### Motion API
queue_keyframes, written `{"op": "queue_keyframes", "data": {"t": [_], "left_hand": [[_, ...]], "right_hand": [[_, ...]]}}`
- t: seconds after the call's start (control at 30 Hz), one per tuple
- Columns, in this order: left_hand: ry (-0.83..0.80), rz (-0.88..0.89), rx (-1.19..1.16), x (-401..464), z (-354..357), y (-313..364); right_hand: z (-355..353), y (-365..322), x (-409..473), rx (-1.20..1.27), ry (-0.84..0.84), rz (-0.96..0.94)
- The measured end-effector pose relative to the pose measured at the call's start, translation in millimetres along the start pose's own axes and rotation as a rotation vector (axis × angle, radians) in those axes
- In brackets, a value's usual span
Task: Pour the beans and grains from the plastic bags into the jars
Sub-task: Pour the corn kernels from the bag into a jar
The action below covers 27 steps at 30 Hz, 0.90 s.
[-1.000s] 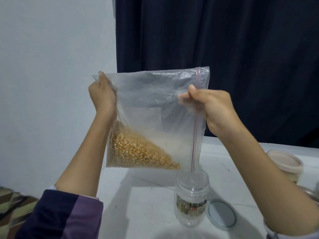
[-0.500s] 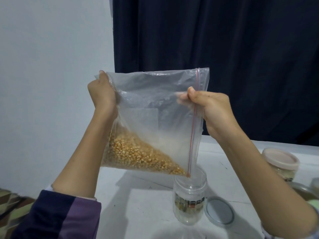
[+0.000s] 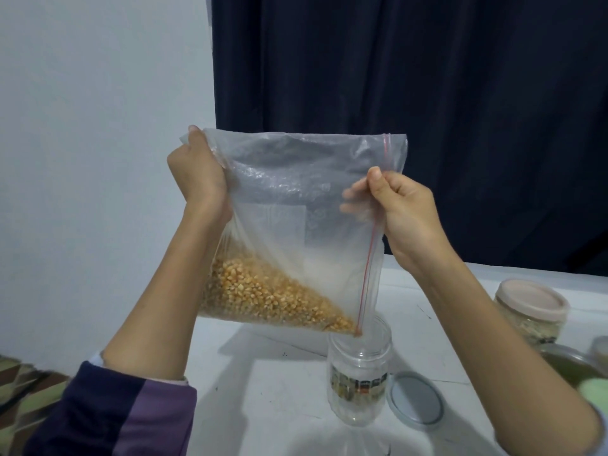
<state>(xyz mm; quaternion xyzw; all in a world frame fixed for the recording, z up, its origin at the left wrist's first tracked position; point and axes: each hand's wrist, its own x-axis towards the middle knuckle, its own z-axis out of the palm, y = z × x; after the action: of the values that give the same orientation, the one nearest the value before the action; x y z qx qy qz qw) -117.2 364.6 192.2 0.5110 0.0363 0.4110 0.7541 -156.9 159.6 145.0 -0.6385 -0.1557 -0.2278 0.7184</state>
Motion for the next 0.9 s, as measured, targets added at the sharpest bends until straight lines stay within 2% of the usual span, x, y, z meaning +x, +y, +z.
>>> {"op": "queue_keyframes", "data": {"t": [0.3,0.9], "left_hand": [[-0.008,0.017,-0.028,-5,0,4],[-0.018,-0.003,-0.057,-12,7,13]], "right_hand": [[-7,0,6,-0.080,-0.054,-0.046],[-6,-3,7,-0.062,0.009,0.007]]}}
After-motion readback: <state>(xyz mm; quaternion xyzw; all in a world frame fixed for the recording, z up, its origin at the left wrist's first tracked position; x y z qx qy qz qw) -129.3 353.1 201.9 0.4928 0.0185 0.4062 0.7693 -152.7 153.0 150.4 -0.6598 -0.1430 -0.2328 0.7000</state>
